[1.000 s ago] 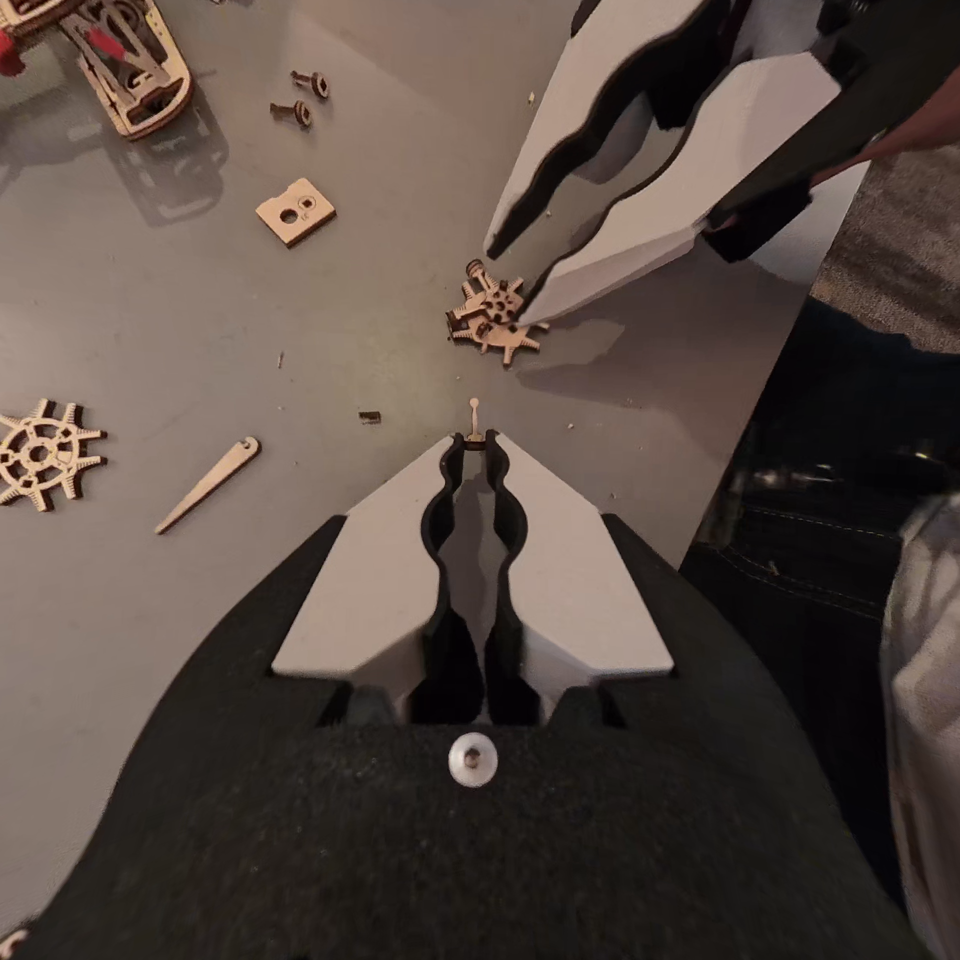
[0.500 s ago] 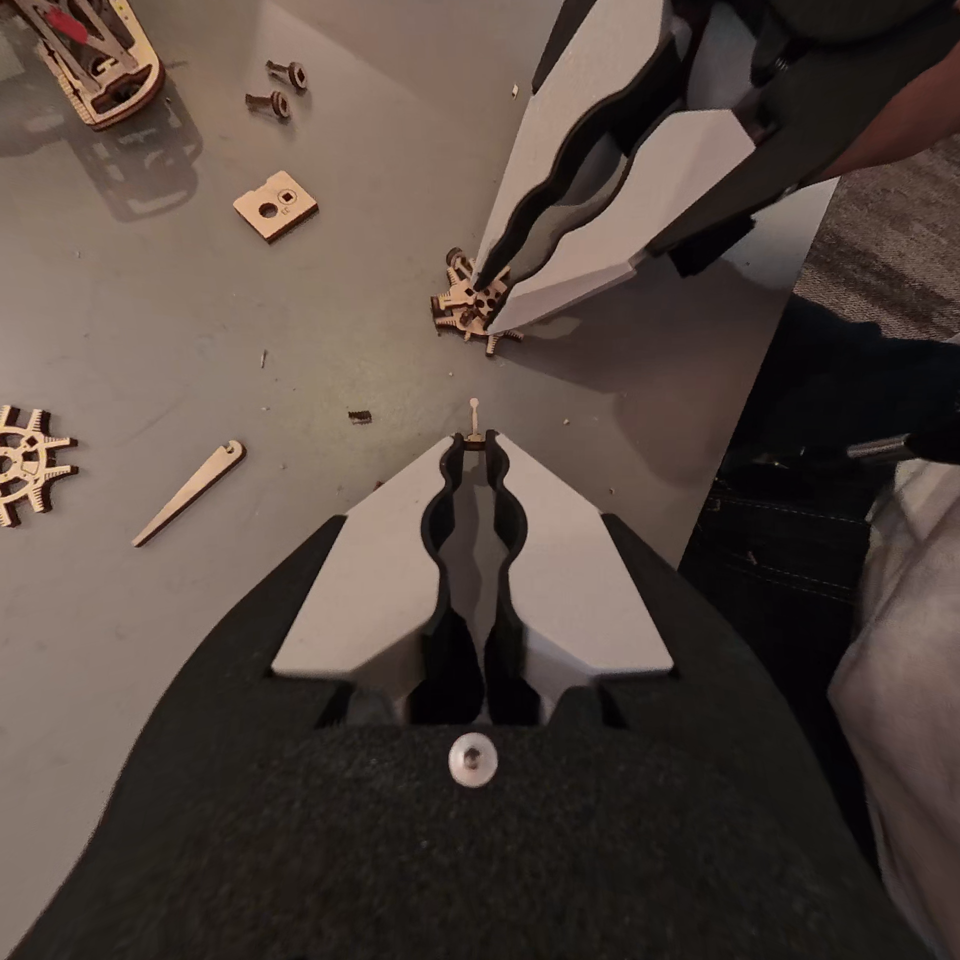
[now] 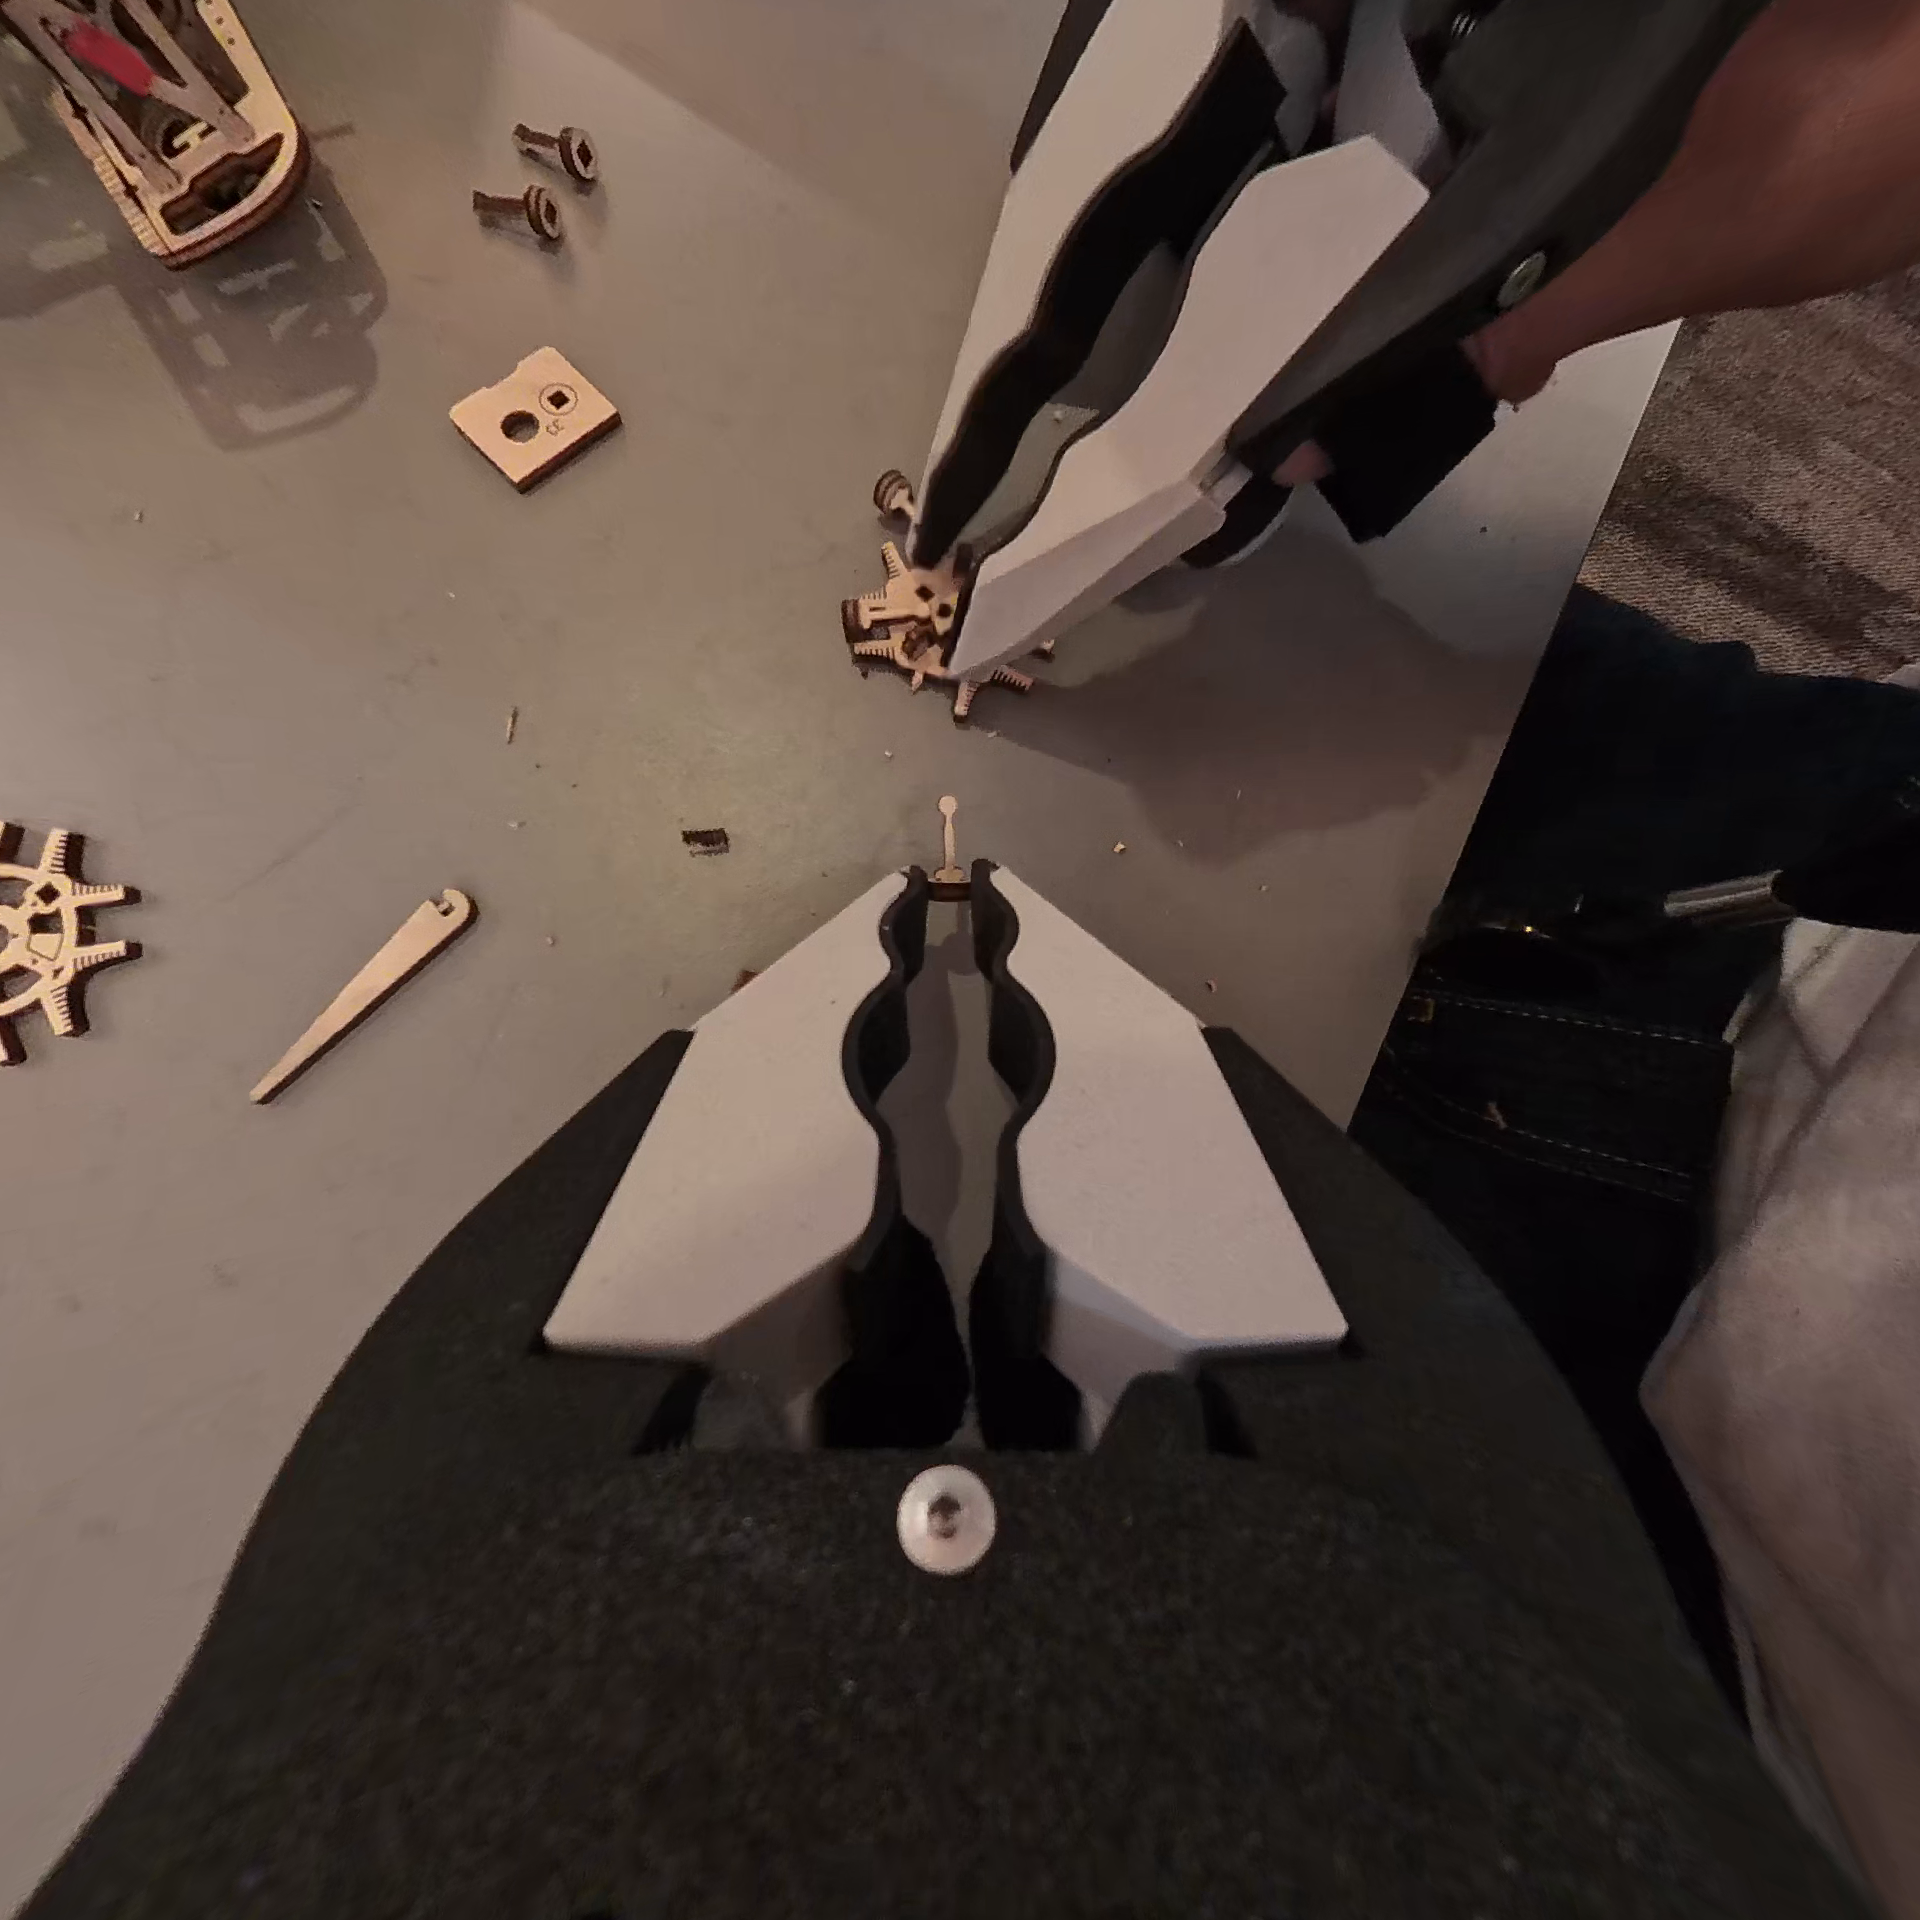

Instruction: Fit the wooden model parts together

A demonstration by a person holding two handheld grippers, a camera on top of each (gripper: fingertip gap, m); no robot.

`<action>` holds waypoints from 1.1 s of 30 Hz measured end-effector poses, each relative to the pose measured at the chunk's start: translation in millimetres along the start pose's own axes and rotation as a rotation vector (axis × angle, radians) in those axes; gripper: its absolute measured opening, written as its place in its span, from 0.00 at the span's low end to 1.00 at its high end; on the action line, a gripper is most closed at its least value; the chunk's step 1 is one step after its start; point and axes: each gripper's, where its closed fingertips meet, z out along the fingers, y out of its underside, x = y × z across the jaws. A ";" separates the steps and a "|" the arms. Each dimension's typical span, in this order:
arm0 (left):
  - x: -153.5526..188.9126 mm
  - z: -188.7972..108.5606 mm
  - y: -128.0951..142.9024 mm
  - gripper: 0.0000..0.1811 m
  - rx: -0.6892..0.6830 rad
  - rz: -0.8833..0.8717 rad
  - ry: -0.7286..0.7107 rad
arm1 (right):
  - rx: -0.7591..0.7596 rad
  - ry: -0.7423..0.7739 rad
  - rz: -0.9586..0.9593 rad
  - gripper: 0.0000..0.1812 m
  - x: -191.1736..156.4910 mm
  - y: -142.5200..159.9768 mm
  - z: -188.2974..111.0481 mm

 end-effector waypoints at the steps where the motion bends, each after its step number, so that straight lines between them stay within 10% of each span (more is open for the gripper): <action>1: 0.2 0.1 0.0 0.03 -0.001 0.003 -0.002 | 0.004 0.011 -0.018 0.12 0.7 -1.1 -1.8; 33: -2.3 0.5 4.7 0.03 -0.017 0.006 -0.007 | -0.043 0.049 -0.159 0.10 -3.9 -4.1 -5.8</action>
